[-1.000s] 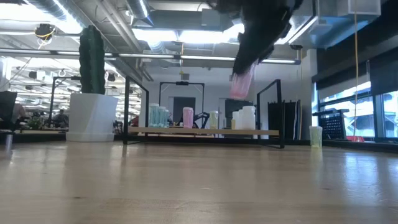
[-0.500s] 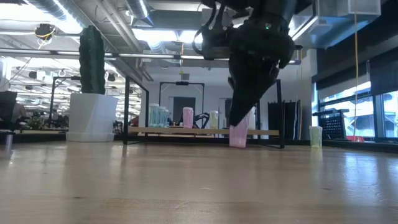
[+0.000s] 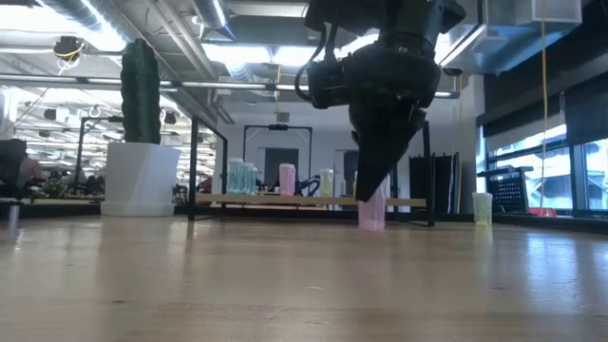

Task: Pick and place medicine bottles onto shelf by color
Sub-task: Put the pink pill bottle on the shelf aligned with the other pink pill bottle

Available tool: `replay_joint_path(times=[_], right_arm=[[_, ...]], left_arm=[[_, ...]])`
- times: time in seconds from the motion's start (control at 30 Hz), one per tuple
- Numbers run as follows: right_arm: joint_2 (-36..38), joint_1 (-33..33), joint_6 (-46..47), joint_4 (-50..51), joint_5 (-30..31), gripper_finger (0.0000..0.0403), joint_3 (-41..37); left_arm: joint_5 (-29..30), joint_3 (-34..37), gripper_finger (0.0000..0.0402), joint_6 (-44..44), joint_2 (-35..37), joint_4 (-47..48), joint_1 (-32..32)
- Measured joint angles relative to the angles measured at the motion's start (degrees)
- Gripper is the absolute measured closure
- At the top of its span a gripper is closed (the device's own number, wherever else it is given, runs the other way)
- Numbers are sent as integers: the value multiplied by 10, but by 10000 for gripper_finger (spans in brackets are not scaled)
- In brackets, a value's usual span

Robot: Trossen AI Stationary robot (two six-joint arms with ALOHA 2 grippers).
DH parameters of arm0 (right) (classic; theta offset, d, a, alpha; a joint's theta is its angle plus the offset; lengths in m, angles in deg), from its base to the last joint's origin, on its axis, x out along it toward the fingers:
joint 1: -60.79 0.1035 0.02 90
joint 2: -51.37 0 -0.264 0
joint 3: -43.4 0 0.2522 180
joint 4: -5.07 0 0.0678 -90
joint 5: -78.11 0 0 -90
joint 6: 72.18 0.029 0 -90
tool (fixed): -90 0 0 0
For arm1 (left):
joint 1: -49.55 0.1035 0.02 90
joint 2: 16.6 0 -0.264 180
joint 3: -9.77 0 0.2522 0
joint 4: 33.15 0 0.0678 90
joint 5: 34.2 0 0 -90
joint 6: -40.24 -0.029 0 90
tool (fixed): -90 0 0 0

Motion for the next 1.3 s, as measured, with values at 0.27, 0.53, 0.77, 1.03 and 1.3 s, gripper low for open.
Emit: replay_joint_path(times=[0.27, 0.53, 0.77, 1.03, 1.3], right_arm=[[0, -7, 14, 0, 1, 277, 0], [0, -7, 12, -1, 1, 220, 0], [0, -8, 10, -4, 8, 201, 0], [2, -8, 10, 0, 11, 201, 0], [4, -8, 10, 50, 11, 201, 35]], left_arm=[[0, 0, 206, 0, 0, 0, 0], [0, 0, 206, 0, 0, 0, 0], [0, 0, 206, 0, 0, 0, 0], [0, 0, 206, 0, 0, -3, 0], [0, 0, 206, 0, 0, -3, 0]])
